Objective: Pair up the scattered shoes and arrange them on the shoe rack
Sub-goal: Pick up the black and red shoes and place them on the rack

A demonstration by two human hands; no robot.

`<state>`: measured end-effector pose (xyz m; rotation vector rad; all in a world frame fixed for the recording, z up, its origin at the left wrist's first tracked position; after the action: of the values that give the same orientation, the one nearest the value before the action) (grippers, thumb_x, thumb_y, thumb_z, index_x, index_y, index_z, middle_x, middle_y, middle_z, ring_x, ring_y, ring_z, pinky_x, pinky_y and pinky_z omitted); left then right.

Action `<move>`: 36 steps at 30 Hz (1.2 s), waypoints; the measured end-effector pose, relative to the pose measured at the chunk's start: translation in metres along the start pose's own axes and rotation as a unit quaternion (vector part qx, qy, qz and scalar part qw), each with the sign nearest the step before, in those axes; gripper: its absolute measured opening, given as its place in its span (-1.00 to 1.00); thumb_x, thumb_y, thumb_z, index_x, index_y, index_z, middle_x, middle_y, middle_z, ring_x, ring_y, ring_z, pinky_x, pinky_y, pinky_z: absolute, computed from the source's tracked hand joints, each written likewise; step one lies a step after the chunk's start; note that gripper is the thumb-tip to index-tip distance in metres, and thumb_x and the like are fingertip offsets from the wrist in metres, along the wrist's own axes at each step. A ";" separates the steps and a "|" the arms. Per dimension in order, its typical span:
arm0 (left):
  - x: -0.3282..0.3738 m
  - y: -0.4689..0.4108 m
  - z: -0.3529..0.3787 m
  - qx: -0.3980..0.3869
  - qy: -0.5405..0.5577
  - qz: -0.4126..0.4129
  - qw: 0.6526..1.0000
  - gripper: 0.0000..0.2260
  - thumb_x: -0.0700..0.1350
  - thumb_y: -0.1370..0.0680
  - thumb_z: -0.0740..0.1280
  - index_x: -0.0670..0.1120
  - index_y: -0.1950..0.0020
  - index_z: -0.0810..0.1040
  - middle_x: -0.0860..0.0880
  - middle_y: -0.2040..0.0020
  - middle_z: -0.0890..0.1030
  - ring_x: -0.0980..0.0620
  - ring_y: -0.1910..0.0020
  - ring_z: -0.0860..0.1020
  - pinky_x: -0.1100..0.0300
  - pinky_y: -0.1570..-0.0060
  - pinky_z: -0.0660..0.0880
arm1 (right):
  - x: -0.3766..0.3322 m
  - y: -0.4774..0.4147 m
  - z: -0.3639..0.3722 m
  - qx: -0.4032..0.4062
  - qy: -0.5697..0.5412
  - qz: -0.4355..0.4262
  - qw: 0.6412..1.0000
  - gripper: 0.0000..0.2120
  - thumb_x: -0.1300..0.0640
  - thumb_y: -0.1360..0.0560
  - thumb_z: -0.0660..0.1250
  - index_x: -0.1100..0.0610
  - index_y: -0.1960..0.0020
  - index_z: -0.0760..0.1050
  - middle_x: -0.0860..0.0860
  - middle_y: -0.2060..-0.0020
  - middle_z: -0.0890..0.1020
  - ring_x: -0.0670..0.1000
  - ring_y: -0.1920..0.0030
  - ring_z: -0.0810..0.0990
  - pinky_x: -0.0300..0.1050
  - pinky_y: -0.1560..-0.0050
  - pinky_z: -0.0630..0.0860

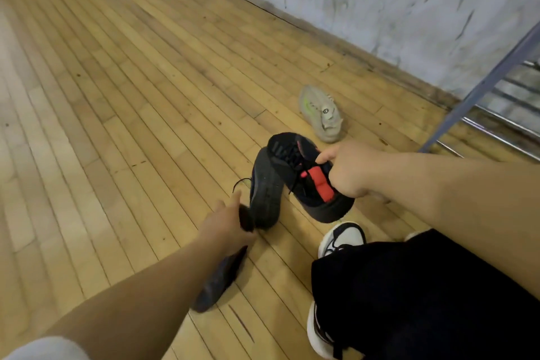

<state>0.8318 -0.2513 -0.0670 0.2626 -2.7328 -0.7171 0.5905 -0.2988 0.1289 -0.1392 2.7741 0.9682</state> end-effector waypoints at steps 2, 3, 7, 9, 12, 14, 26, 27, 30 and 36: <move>0.019 0.004 -0.055 0.078 0.078 0.015 0.994 0.08 0.13 -0.36 0.54 0.29 -0.60 -0.19 -0.05 -0.33 0.30 -0.09 -0.05 0.52 0.12 0.19 0.57 | 0.008 -0.005 -0.008 0.024 -0.077 0.022 0.996 -0.58 0.24 -0.53 0.37 0.13 -0.39 0.53 0.15 -0.29 0.60 0.17 -0.25 0.58 0.02 -0.21 0.55; 0.029 0.009 -0.083 0.121 0.122 0.036 0.984 0.07 0.11 -0.36 0.54 0.32 -0.58 -0.20 -0.02 -0.29 0.28 -0.07 -0.03 0.50 0.13 0.24 0.57 | 0.013 -0.007 -0.011 0.052 -0.130 0.029 0.990 -0.56 0.28 -0.55 0.32 0.11 -0.42 0.51 0.11 -0.34 0.56 0.13 -0.23 0.57 -0.06 -0.14 0.57; 0.053 0.034 -0.150 0.220 0.273 0.082 0.933 -0.13 0.07 -0.41 0.49 0.36 -0.57 0.05 0.05 -0.25 0.27 0.02 -0.05 0.42 0.27 0.23 0.46 | 0.024 -0.006 -0.020 0.151 -0.271 0.083 0.947 -0.48 0.34 -0.59 0.19 -0.01 -0.49 0.44 0.09 -0.41 0.49 0.14 -0.26 0.53 -0.01 -0.19 0.56; 0.059 0.038 -0.149 0.221 0.366 0.068 0.901 -0.27 0.08 -0.35 0.52 0.32 -0.45 0.29 0.02 -0.28 0.37 -0.02 -0.14 0.49 0.22 0.12 0.52 | 0.029 -0.002 -0.022 0.178 -0.334 0.107 0.919 -0.46 0.39 -0.58 0.18 -0.03 -0.46 0.47 0.09 -0.39 0.50 0.14 -0.19 0.53 -0.02 -0.13 0.56; 0.070 0.046 -0.130 0.218 0.463 0.059 0.857 -0.40 0.00 -0.30 0.59 0.21 -0.25 0.40 -0.01 -0.23 0.45 -0.02 -0.12 0.54 0.31 0.28 0.56 | 0.038 0.003 -0.021 0.197 -0.382 0.128 0.894 -0.45 0.38 -0.56 0.17 -0.09 -0.42 0.50 0.12 -0.33 0.51 0.16 -0.11 0.52 0.00 -0.03 0.60; 0.085 0.053 -0.127 0.232 0.482 0.069 0.842 -0.39 -0.09 -0.33 0.61 0.19 -0.24 0.36 -0.02 -0.23 0.40 0.04 -0.07 0.51 0.41 0.38 0.52 | 0.046 0.006 -0.019 0.199 -0.420 0.135 0.875 -0.46 0.39 -0.56 0.18 -0.10 -0.38 0.52 0.12 -0.25 0.50 0.18 -0.09 0.51 -0.04 0.11 0.57; 0.177 0.075 -0.116 0.154 0.622 0.100 0.761 -0.69 0.01 -0.44 0.55 -0.01 -0.02 0.48 -0.10 -0.04 0.59 -0.14 0.06 0.62 -0.08 0.07 0.63 | 0.080 0.015 -0.024 0.223 -0.623 0.117 0.740 -0.44 0.42 -0.55 0.33 -0.07 -0.42 0.48 0.09 -0.24 0.56 0.14 -0.16 0.60 0.01 -0.03 0.64; 0.183 0.074 -0.113 0.139 0.631 0.100 0.757 -0.72 -0.01 -0.44 0.56 -0.02 -0.03 0.53 -0.10 -0.06 0.60 -0.11 0.07 0.62 -0.07 0.02 0.63 | 0.083 0.015 -0.024 0.225 -0.628 0.115 0.737 -0.43 0.43 -0.55 0.32 -0.07 -0.42 0.48 0.09 -0.25 0.56 0.13 -0.15 0.60 0.00 0.01 0.64; 0.199 0.074 -0.106 0.073 0.678 0.118 0.721 -0.66 -0.16 -0.40 0.60 -0.02 -0.13 0.63 -0.08 -0.12 0.65 -0.08 -0.07 0.67 -0.13 -0.17 0.61 | 0.094 0.015 -0.025 0.241 -0.629 0.119 0.729 -0.42 0.45 -0.54 0.31 -0.07 -0.40 0.49 0.09 -0.25 0.55 0.14 -0.16 0.59 -0.04 0.10 0.63; 0.205 0.070 -0.112 -0.016 0.591 0.175 0.787 -0.17 -0.30 -0.38 0.58 0.09 -0.57 0.36 0.04 -0.35 0.54 0.02 -0.30 0.56 0.02 -0.38 0.47 | 0.114 0.017 -0.025 0.263 -0.574 0.110 0.767 -0.36 0.49 -0.49 0.30 -0.09 -0.40 0.51 0.10 -0.25 0.55 0.14 -0.17 0.57 -0.02 -0.04 0.61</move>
<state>0.6703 -0.2928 0.1105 0.1111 -1.4818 -0.2906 0.4726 -0.3034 0.1337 0.6549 1.7535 0.0995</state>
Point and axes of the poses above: each hand's wrist, its own y-axis away from the middle knuckle, its own z-axis out of the palm, x = y × z, the point moved 1 cm from there along -y, towards the middle knuckle
